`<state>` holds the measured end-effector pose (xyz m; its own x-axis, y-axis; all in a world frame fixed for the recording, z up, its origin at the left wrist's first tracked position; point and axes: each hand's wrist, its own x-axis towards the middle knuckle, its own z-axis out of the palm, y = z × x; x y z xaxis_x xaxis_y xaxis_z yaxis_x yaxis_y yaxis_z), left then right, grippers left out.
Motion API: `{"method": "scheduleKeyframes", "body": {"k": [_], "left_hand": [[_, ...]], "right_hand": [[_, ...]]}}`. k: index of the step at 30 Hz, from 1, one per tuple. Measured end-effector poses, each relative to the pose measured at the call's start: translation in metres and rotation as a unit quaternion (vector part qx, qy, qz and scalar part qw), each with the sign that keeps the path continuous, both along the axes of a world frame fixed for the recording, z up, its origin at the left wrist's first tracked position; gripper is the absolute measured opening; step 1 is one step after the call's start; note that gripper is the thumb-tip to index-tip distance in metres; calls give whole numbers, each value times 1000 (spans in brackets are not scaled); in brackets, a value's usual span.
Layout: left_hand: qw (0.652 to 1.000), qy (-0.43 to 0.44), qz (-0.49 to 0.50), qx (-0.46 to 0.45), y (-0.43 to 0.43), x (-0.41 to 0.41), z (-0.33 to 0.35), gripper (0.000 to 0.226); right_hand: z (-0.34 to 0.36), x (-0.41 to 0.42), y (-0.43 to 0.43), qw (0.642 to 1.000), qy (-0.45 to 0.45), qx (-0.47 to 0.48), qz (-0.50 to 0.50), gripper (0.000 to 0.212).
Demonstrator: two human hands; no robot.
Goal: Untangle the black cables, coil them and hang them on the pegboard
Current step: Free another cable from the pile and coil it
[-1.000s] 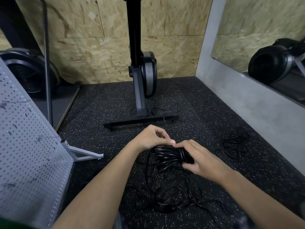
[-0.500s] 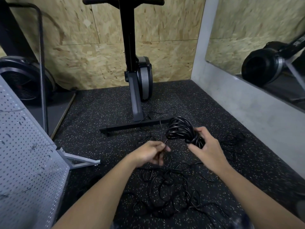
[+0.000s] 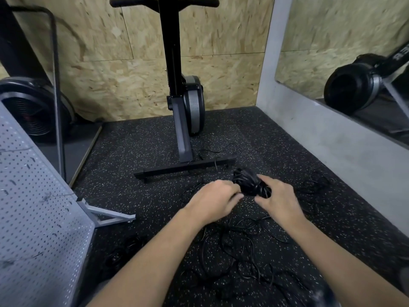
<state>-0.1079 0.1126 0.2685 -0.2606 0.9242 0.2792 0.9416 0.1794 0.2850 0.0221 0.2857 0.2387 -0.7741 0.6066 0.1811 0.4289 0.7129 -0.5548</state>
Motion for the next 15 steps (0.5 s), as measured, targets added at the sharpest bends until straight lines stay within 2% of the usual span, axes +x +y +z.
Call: {"method": "scheduleKeyframes", "body": {"k": [3, 6, 7, 10, 12, 15], "left_hand": [[996, -64, -8, 62, -1, -11, -3, 21], [983, -153, 33, 94, -3, -22, 0, 26], [975, -185, 52, 109, -5, -26, 1, 31], [963, -216, 87, 134, -11, -32, 4, 43], [963, -217, 97, 128, -12, -33, 5, 46], [958, -251, 81, 113, -13, -37, 5, 35]], "right_hand": [[-9, 1, -14, 991, -87, 4, 103, 74], [-11, 7, -22, 974, -89, -26, 207, 51], [-9, 8, -24, 971, -84, -24, 225, 52], [-1, 9, -26, 967, -76, -41, 239, 69], [2, 11, -29, 964, -81, -18, 252, 72], [4, 13, -30, 960, -81, 17, 266, 69]]}}
